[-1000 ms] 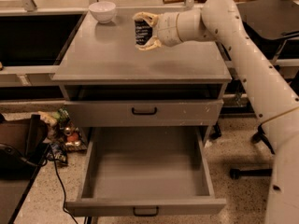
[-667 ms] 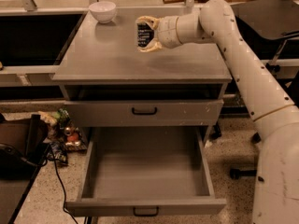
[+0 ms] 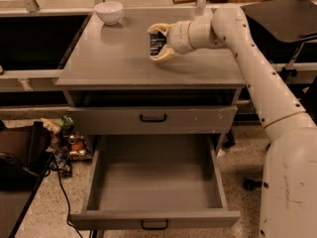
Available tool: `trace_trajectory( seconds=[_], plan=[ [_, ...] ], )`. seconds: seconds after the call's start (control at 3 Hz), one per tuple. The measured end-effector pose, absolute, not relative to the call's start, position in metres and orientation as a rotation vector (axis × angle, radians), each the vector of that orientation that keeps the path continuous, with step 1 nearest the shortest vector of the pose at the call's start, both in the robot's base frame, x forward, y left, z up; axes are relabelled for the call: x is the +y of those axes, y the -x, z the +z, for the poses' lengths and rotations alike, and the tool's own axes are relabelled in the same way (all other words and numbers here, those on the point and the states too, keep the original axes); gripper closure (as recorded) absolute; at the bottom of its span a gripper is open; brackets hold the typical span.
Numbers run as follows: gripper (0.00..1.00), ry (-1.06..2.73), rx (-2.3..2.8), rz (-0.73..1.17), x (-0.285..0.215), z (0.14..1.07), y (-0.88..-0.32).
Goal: Pick rxbar blueberry from middle drawer and place on counter
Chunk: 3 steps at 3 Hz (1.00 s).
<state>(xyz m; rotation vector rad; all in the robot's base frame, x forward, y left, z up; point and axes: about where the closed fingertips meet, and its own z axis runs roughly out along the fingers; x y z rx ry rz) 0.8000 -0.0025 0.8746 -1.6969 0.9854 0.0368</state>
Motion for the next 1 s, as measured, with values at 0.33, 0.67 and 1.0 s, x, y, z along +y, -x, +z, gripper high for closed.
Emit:
trace_trajectory(
  seconds=[0.33,0.67,1.0],
  plan=[
    [0.11,1.691,0.999,0.046,-0.0048,0.8705,-0.8030],
    [0.00,1.687,1.000,0.046,-0.0064,0.8707,-0.8034],
    [0.00,1.659,0.994,0.036,-0.0145,0.8778,-0.8027]
  ],
)
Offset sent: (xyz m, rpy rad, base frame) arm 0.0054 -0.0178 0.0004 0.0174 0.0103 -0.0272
